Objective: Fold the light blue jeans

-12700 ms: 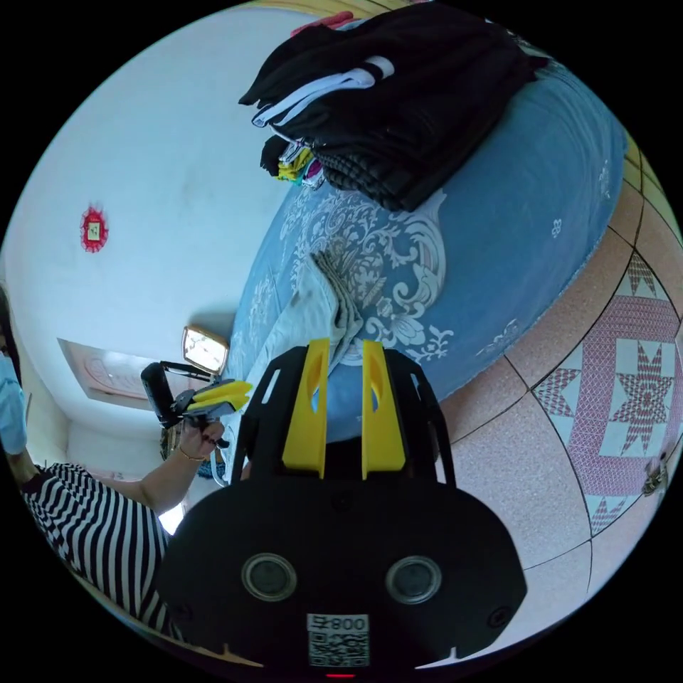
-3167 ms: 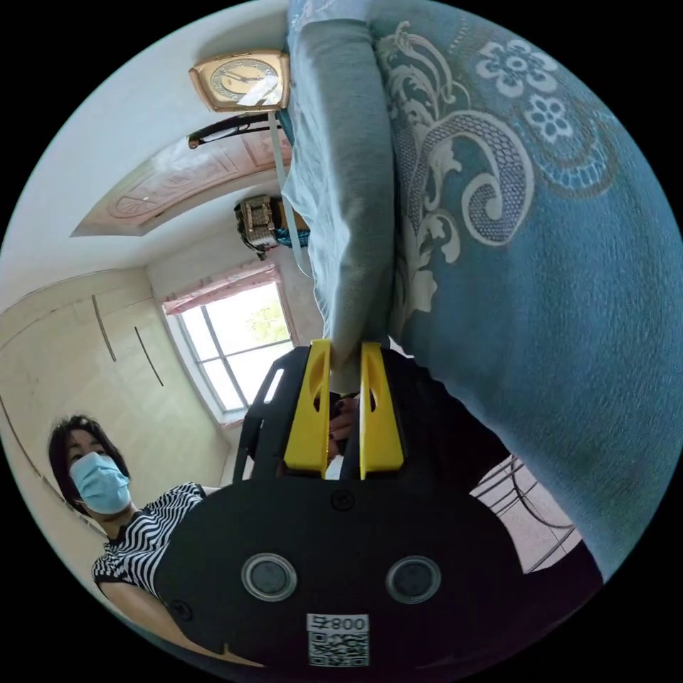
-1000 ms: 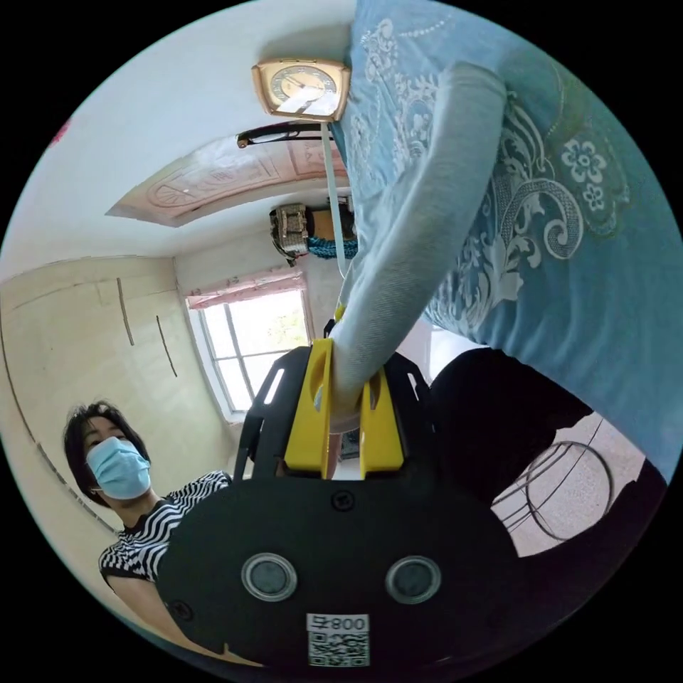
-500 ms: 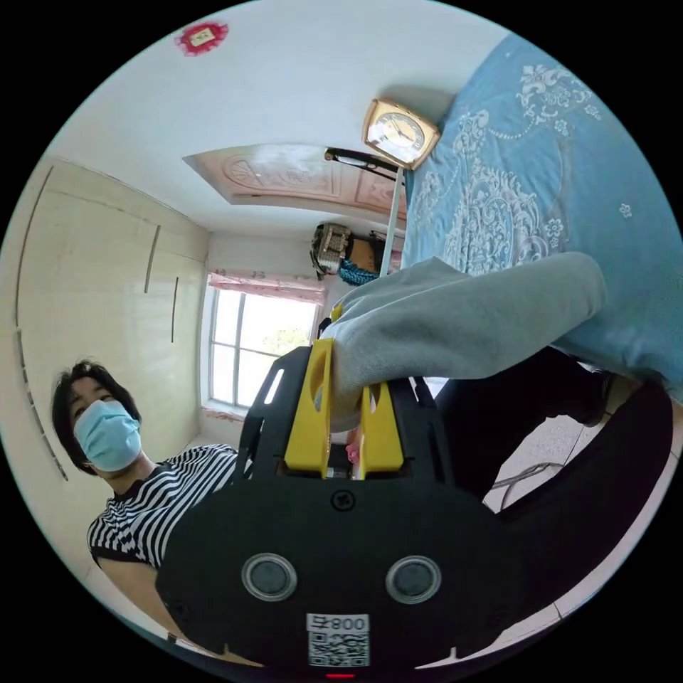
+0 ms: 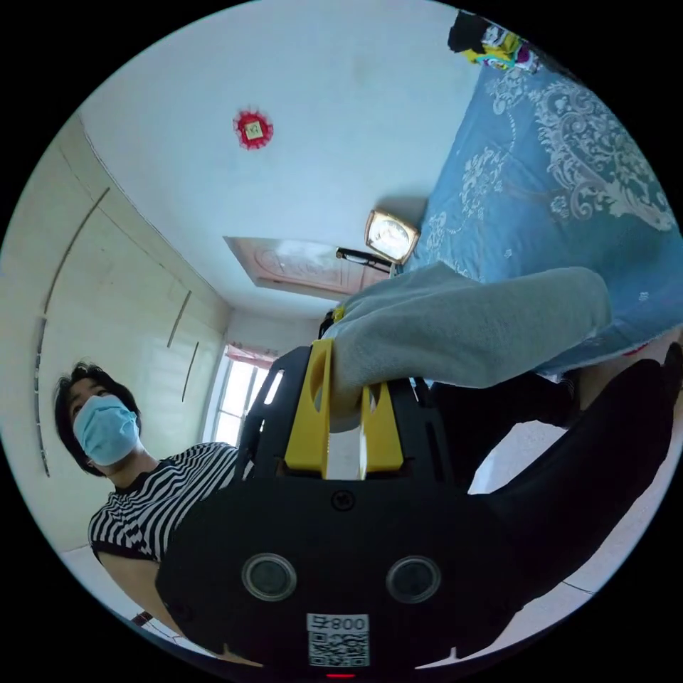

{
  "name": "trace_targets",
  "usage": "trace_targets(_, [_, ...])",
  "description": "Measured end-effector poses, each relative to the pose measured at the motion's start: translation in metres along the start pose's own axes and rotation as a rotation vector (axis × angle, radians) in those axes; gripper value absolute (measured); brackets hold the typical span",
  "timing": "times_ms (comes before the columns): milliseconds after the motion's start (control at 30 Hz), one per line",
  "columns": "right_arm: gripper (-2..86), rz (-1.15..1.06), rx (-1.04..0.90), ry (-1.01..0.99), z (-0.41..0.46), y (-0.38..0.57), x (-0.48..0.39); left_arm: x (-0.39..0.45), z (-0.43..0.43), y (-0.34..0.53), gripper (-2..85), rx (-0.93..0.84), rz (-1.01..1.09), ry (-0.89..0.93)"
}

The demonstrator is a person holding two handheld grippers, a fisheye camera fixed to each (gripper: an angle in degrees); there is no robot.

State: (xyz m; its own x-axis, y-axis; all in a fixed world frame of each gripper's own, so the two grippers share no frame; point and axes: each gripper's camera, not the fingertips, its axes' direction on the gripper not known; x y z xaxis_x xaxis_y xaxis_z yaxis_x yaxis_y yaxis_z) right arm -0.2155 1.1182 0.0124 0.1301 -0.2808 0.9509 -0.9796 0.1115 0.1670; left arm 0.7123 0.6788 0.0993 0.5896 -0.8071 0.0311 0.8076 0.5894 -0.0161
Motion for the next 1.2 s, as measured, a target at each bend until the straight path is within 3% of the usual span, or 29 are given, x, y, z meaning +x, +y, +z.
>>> trace_targets(367, [4.6, -0.121, 0.288, 0.082, -0.166, -0.033, -0.064, 0.093, 0.281, -0.107, 7.9, -0.223, 0.193, 0.092])
trace_targets(533, [4.6, -0.014, 0.306, 0.086, -0.184, -0.043, -0.035, 0.082, 0.366, -0.132, 7.9, -0.25, 0.154, 0.082])
trace_targets(667, [4.6, 0.132, 0.319, 0.062, -0.194, -0.049, -0.002, 0.055, 0.433, -0.148, 7.9, -0.333, 0.018, -0.058])
trace_targets(1033, [4.7, -0.151, 0.382, 0.172, -0.235, -0.116, -0.106, 0.133, 0.585, -0.23, 8.0, -0.345, 0.226, 0.106])
trace_targets(1200, [5.1, -0.056, 0.323, 0.199, -0.204, -0.122, -0.077, 0.111, 0.628, -0.246, 8.1, -0.346, 0.188, 0.049])
